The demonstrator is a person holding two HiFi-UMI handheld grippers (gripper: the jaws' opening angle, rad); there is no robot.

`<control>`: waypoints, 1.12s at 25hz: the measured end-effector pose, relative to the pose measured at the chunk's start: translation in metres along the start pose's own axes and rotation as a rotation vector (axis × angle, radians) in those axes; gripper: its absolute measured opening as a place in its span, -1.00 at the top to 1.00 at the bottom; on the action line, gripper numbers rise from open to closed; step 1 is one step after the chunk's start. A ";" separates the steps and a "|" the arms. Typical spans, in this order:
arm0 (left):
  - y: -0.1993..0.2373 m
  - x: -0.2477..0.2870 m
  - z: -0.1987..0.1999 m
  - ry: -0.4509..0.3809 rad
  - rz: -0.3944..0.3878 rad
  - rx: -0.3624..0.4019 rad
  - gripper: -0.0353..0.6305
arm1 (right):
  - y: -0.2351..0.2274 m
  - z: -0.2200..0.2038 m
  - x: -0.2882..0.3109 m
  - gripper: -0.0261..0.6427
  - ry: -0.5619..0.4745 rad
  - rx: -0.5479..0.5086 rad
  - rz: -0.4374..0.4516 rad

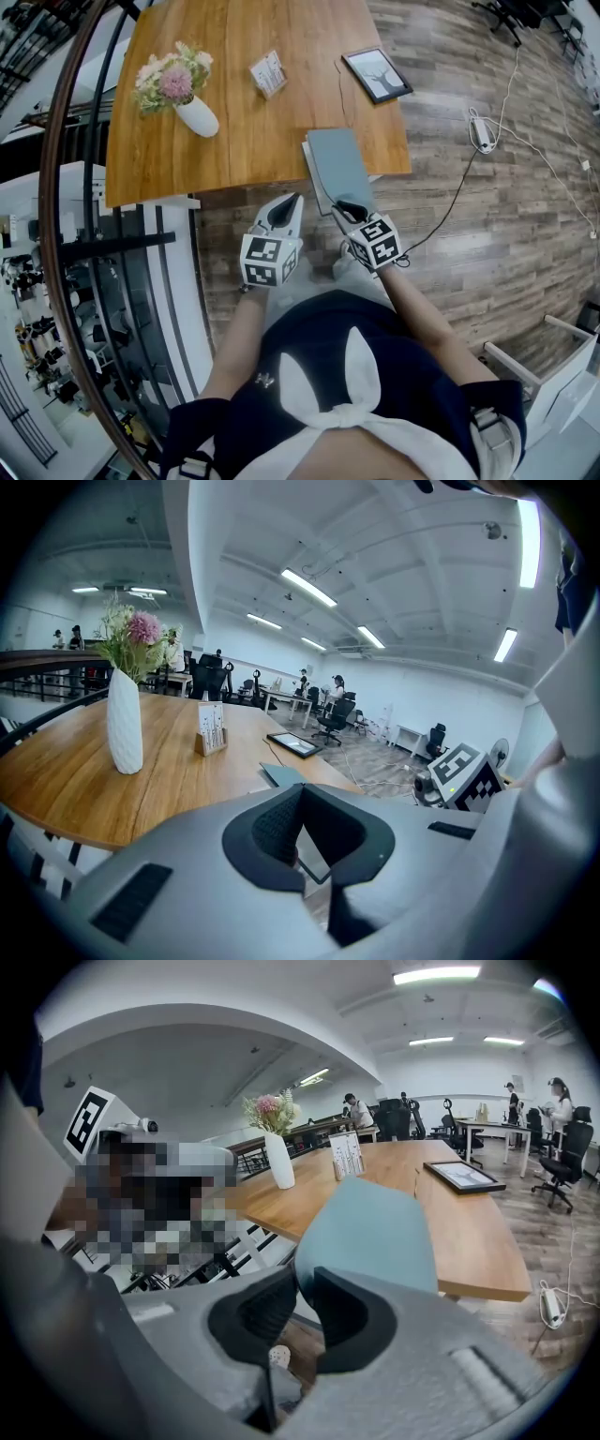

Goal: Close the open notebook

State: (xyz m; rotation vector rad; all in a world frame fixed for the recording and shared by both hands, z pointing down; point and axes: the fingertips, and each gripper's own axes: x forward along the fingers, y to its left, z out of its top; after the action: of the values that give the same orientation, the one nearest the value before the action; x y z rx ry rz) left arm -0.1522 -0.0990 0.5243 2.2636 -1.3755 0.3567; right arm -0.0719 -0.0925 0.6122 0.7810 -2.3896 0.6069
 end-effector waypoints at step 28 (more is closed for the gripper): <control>0.010 -0.001 -0.009 0.024 0.021 -0.005 0.84 | 0.006 -0.013 0.033 0.75 0.078 -0.047 0.022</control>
State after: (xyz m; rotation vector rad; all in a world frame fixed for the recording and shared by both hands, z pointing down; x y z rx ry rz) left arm -0.1608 -0.0978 0.5342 2.2349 -1.3877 0.3854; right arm -0.0935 -0.0937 0.6409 0.6987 -2.3353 0.5769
